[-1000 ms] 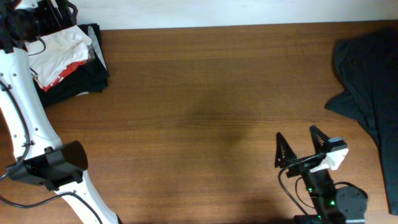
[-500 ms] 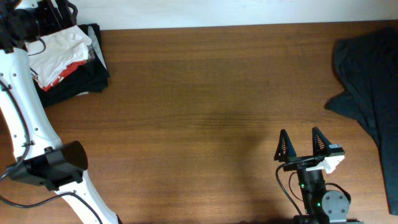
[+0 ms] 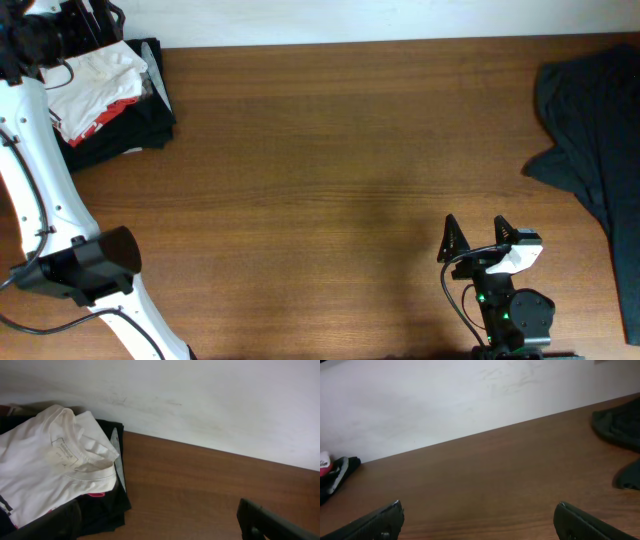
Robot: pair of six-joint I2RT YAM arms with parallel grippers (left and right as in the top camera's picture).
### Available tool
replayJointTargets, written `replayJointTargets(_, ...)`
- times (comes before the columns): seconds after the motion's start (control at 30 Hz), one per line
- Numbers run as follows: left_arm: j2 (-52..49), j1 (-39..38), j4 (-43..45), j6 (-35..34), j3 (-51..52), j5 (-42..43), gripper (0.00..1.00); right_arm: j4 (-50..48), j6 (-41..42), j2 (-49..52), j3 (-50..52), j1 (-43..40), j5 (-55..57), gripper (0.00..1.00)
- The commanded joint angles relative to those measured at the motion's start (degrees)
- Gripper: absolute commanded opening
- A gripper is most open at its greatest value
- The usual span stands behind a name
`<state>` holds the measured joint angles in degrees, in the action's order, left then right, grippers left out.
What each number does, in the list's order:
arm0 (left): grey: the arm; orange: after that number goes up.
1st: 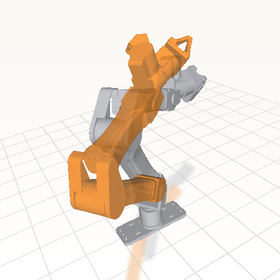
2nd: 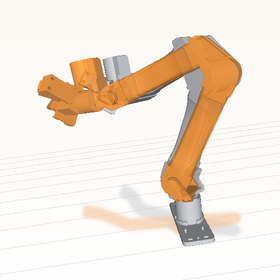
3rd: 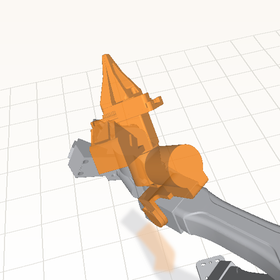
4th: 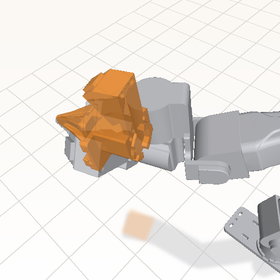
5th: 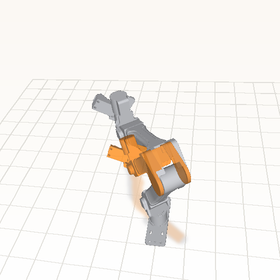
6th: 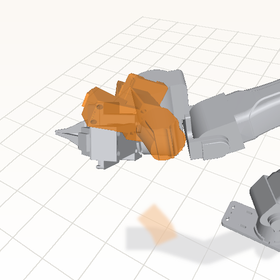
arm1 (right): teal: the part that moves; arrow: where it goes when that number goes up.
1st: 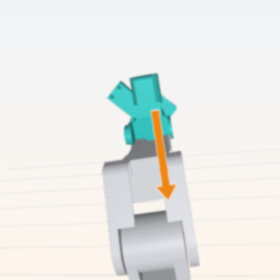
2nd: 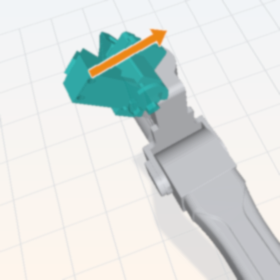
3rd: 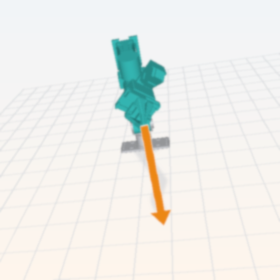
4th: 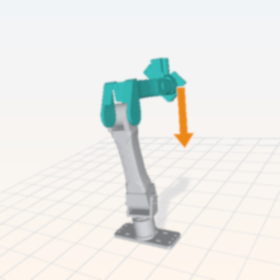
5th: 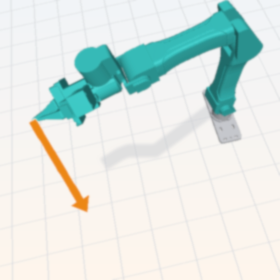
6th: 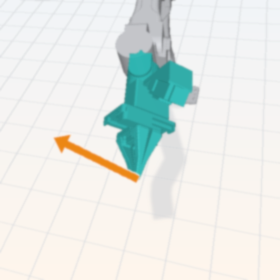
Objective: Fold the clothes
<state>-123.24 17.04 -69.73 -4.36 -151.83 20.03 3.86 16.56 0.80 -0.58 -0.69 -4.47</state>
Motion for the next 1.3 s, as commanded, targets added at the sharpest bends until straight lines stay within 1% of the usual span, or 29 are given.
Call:
replayJointTargets(0.0, -0.1, -0.1, 0.0, -0.1, 0.0, 0.6, 0.99, 0.5, 0.2, 0.3, 0.3, 0.3, 0.7, 0.99)
replayJointTargets(0.23, -0.1, -0.1, 0.0, -0.2, 0.0, 0.6, 0.99, 0.3, 0.2, 6.0, 0.3, 0.3, 0.7, 0.99)
replayJointTargets(0.6, -0.7, -0.1, -0.1, -0.1, 0.2, 0.5, 0.99, 0.3, 0.2, 6.8, 0.3, 0.3, 0.7, 0.99)
replayJointTargets(0.67, 1.6, -0.9, -0.2, -0.1, 2.0, 0.5, 0.99, 0.3, 0.2, 6.8, 0.3, 0.3, 0.7, 0.99)
replayJointTargets(0.73, 7.6, -2.2, -0.2, -0.2, 10.1, 0.5, 0.99, 0.3, 0.2, 6.8, 0.3, 0.3, 0.7, 0.99)
replayJointTargets(0.77, 11.4, -3.1, -0.2, -0.1, 15.8, 0.5, 0.99, 0.3, 0.2, 6.8, 0.3, 0.3, 0.7, 0.99)
replayJointTargets(0.8, 16.7, -4.9, -0.2, -0.1, 25.0, 0.5, 0.99, 0.3, 0.2, 6.8, 0.3, 0.3, 0.7, 0.99)
replayJointTargets(0.87, 23.8, -7.7, -0.2, -0.1, 37.3, 0.5, 0.99, 0.3, 0.2, 6.8, 0.3, 0.3, 0.7, 0.99)
replayJointTargets(0.9, 28.6, -10.1, -0.2, -0.1, 45.2, 0.5, 0.99, 0.3, 0.2, 6.8, 0.3, 0.3, 0.7, 0.99)
replayJointTargets(0.93, 31.9, -12.1, -0.2, -0.1, 50.5, 0.5, 0.99, 0.3, 0.2, 6.8, 0.3, 0.3, 0.7, 0.99)
replayJointTargets(0.97, 36.9, -15.3, -0.2, -0.1, 58.0, 0.5, 0.99, 0.3, 0.2, 6.8, 0.3, 0.3, 0.7, 0.99)
replayJointTargets(1.07, 45.5, -20.5, -0.7, -0.1, 70.1, 0.3, 0.99, 0.3, 0.2, 6.8, 0.3, 0.3, 0.7, 0.99)
replayJointTargets(1.1, 50.1, -22.0, -0.7, -0.1, 75.6, 0.1, 0.99, 0.3, 0.2, 6.8, 0.3, 0.3, 0.7, 0.99)
replayJointTargets(1.13, 53.1, -22.4, 0.6, -0.1, 79.1, 0.1, 0.99, 0.3, 0.2, 6.8, 0.3, 0.3, 0.7, 0.99)
replayJointTargets(1.17, 56.5, -22.4, 3.8, -0.1, 82.9, -0.3, 0.99, 0.3, 0.2, 6.8, 0.3, 0.3, 0.7, 0.99)
replayJointTargets(1.2, 60.6, -22.1, 9.0, -0.1, 87.3, -1.8, 0.99, 0.3, 0.2, 6.8, 0.3, 0.3, 0.7, 0.99)
replayJointTargets(1.23, 64.7, -22.1, 15.5, -0.1, 91.9, -2.9, 0.99, 0.3, 0.2, 6.8, 0.3, 0.3, 0.7, 0.99)
replayJointTargets(1.27, 70.7, -22.1, 24.7, -0.1, 99.1, -3.5, 0.99, 0.3, 0.2, 6.8, 0.3, 0.3, 0.7, 0.99)
